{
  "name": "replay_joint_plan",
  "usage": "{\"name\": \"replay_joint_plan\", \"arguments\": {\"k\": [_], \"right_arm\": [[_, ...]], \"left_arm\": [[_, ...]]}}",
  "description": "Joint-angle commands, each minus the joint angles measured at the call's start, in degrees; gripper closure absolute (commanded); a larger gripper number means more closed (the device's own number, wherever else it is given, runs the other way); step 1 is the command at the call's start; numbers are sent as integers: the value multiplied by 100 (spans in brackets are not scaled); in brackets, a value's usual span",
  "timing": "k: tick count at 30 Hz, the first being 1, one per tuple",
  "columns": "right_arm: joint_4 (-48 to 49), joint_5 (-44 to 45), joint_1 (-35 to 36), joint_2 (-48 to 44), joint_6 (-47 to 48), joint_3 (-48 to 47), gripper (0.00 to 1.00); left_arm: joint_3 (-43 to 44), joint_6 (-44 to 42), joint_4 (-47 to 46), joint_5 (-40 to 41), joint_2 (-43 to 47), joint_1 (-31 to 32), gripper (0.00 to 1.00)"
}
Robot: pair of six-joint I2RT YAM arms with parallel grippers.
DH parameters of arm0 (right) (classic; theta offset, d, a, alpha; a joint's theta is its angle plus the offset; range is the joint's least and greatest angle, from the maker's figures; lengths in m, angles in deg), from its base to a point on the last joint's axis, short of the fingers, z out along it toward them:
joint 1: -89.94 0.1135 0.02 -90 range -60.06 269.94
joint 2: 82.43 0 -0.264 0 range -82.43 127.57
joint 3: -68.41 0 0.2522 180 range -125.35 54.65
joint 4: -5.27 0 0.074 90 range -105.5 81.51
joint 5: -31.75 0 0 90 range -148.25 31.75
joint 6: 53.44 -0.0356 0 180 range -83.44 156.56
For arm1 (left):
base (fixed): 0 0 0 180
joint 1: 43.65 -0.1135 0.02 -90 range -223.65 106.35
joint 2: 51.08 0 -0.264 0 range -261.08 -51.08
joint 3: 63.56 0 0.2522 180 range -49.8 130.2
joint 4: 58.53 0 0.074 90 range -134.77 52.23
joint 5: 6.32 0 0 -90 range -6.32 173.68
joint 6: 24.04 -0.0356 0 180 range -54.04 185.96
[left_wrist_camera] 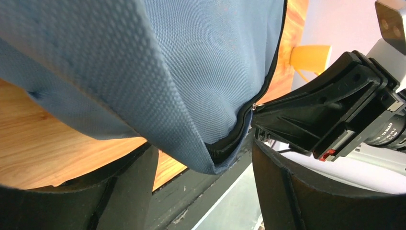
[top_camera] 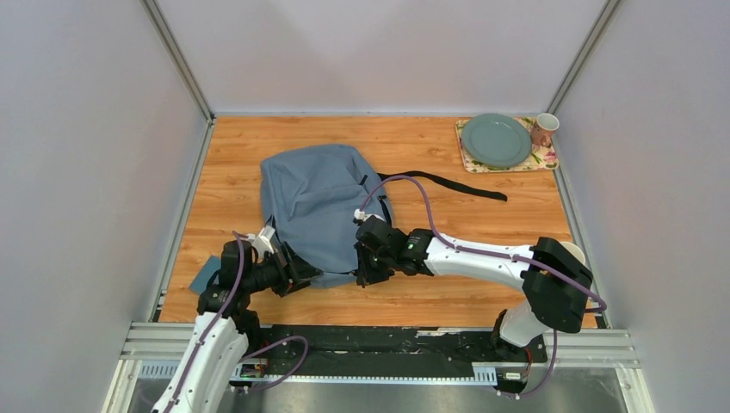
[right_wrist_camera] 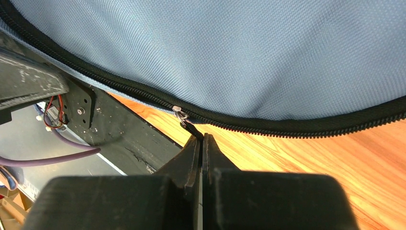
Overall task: Pack the student bag
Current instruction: Zip the student bag at the center of the board.
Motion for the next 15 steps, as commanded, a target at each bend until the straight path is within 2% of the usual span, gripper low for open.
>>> {"name": "replay_joint_plan", "arguments": {"k": [1, 8, 15], "right_arm": [[56, -56, -19, -97, -13, -225, 100], [135, -188, -10, -62, -12, -199, 100], [178, -267, -10, -79, -4, -137, 100]], "left_arm": [[-227, 1108, -841, 497, 283, 512, 21], [-262, 1539, -1411, 1218, -32, 1373, 21], [-420, 1804, -2790, 1710, -936, 1945, 21]]}}
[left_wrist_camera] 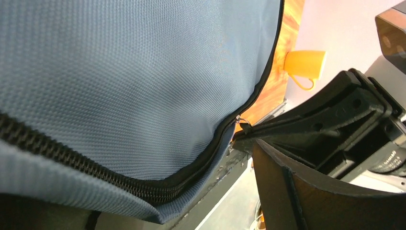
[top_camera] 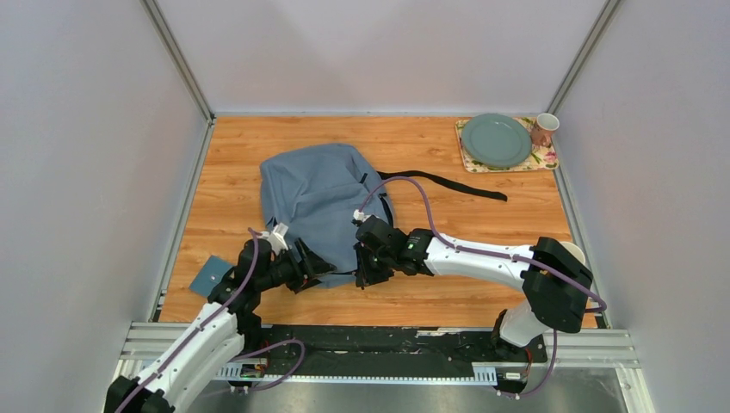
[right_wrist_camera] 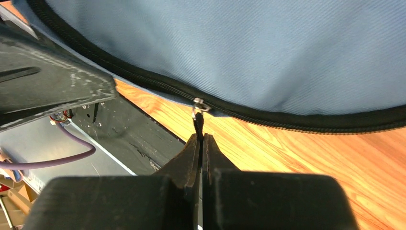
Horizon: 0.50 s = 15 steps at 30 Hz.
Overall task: Pack the student bag
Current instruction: Zip the student bag at the center of the board.
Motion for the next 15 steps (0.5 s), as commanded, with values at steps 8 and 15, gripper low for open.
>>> {"name": "replay_joint_plan", "arguments": {"k": [8, 15], "right_arm": [[-58, 240, -36, -134, 189, -84, 100], [-725, 1049, -615, -117, 418, -250, 100]], "left_arm": [[26, -306, -811, 623, -811, 257, 100], [536, -1844, 256, 748, -418, 64, 100]]}}
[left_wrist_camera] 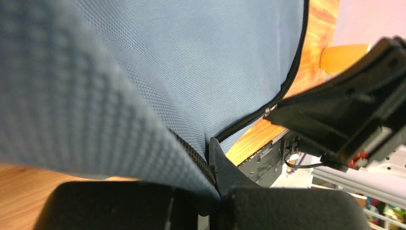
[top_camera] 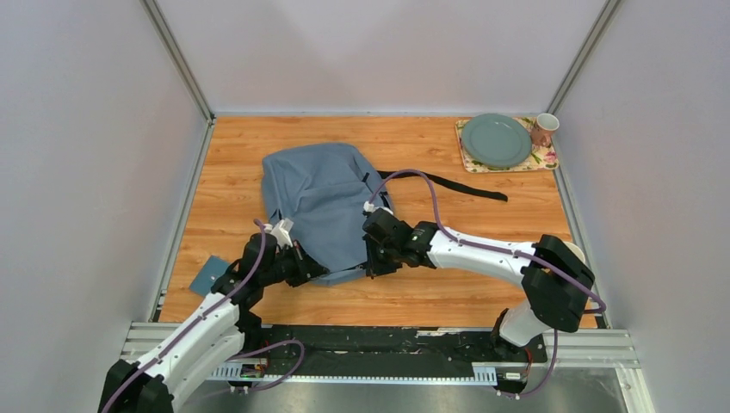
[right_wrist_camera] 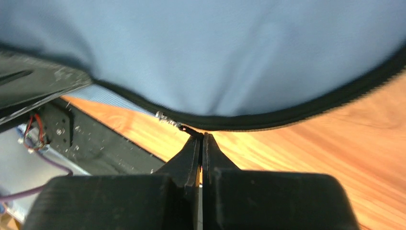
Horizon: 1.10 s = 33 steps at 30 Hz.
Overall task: Pack the student bag
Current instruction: Zip the student bag at the center of the board.
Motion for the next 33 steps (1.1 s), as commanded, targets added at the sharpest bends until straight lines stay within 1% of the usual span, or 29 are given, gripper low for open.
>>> {"name": "replay_joint_plan", "arguments": {"k": [1, 2, 3, 5, 6, 9, 12, 14, 16, 17, 18, 19, 20, 22, 23, 25, 26, 27, 29, 31, 32, 33], "right_arm": [[-560, 757, -387, -117, 344, -299, 100], [-578, 784, -440, -134, 388, -343, 100], [-613, 819, -562, -152, 475, -396, 100], [-648, 863, -659, -170, 555, -440, 100], [-727, 898, -747, -161, 642, -466, 100], [-859, 1038, -870, -117, 748, -519, 100], [-869, 1048, -923, -152, 775, -467, 100], [-799, 925, -924, -196, 775, -388, 100], [-562, 574, -924, -301, 714, -283, 100], [-474, 460, -924, -327, 661, -151, 100], [-308, 180, -915, -389, 617, -89, 100], [-236, 91, -923, -415, 573, -10, 100], [-166, 11, -924, -450, 477, 112, 100], [-16, -130, -915, -538, 389, 219, 100], [10, -165, -906, -556, 336, 263, 100], [37, -200, -915, -617, 292, 333, 100], [37, -218, -915, -653, 292, 333, 100], [37, -218, -915, -670, 283, 342, 100], [37, -236, -915, -732, 274, 342, 100], [46, -244, -915, -749, 265, 316, 100], [54, -270, -915, -767, 265, 307, 100], [81, -288, -915, -776, 256, 307, 100]], "left_arm": [[167, -1112, 360, 148, 463, -284, 100], [140, -1139, 377, 86, 577, -398, 100], [131, -1191, 395, -236, 587, -747, 100], [140, -1358, 509, -685, 517, -1100, 100], [157, -1428, 562, -992, 499, -1407, 100], [271, -1727, 816, -1231, 499, -1856, 100], [473, -1921, 1010, -1417, 420, -2095, 100], [605, -1895, 1054, -1513, 306, -2166, 100], [675, -1764, 976, -1697, 218, -2166, 82], [693, -1720, 906, -1846, 174, -2166, 59], [772, -1702, 931, -1874, 165, -2166, 50], [833, -1728, 975, -1857, 200, -2166, 44], [912, -1771, 1123, -1761, 278, -2166, 35], [1263, -2096, 1466, -1489, 401, -2157, 29], [1413, -2219, 1859, -1096, 559, -2165, 25], [1904, -2632, 2239, -690, 718, -2166, 25], [2089, -2755, 2563, -313, 866, -2166, 25], [2413, -3000, 2679, -162, 938, -2166, 24], [2705, -3186, 2925, 172, 1087, -2166, 24], [3030, -3607, 2883, -105, 1088, -2157, 23], [3144, -3722, 2926, -499, 914, -2148, 23], [3302, -3836, 2944, -703, 825, -2139, 23]]}}
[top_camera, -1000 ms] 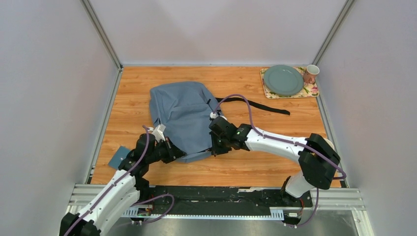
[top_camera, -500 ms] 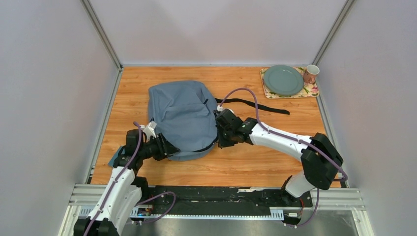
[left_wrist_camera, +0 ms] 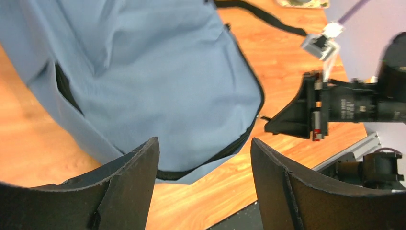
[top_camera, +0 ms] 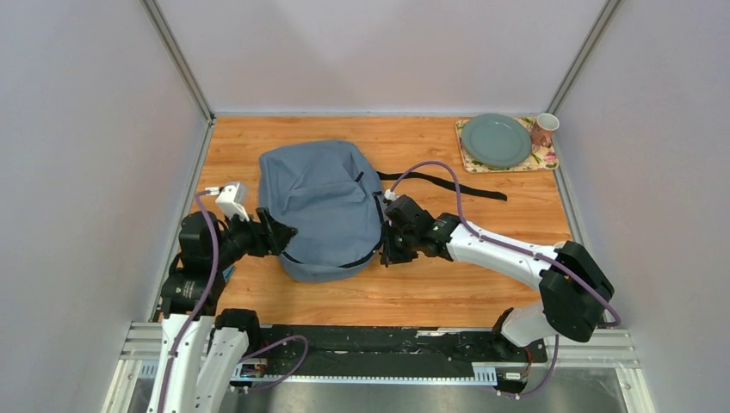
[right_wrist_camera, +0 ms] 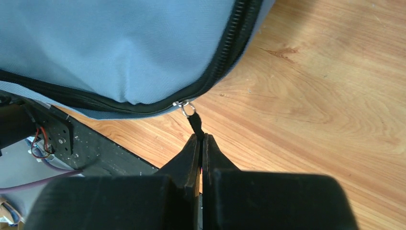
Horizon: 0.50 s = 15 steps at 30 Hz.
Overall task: Pack the student bag
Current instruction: Zip the student bag at the center of the board.
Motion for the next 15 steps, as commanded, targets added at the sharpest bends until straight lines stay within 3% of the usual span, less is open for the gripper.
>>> {"name": "replay_joint_plan", "arguments": {"k": [1, 3, 6, 7, 9, 10, 13, 14, 15], "right_arm": [[216, -137, -14, -258, -76, -23, 100], [234, -173, -14, -258, -85, -32, 100], [216, -190, -14, -240, -93, -67, 100], [242, -208, -14, -232, -102, -76, 100], [225, -226, 3, -214, -111, -111, 100], [225, -217, -5, -214, -128, -120, 100], [173, -191, -5, -214, -137, -155, 100], [155, -164, 3, -231, -155, -164, 100], [146, -164, 3, -249, -155, -164, 100]], "left_arm": [[587, -950, 55, -577, -275, -8, 23], [552, -1160, -86, -1010, -381, 62, 23], [508, -1467, -262, -722, -522, 745, 23], [490, -1556, -332, -494, -618, 1479, 22], [351, -1775, -455, 472, -750, 2299, 22], [315, -1846, -552, 1171, -985, 3287, 22], [270, -2189, -675, 2501, -1740, 4795, 21], [271, -2390, -754, 3349, -1900, 5574, 21], [227, -2470, -850, 3627, -2058, 5799, 21]]}}
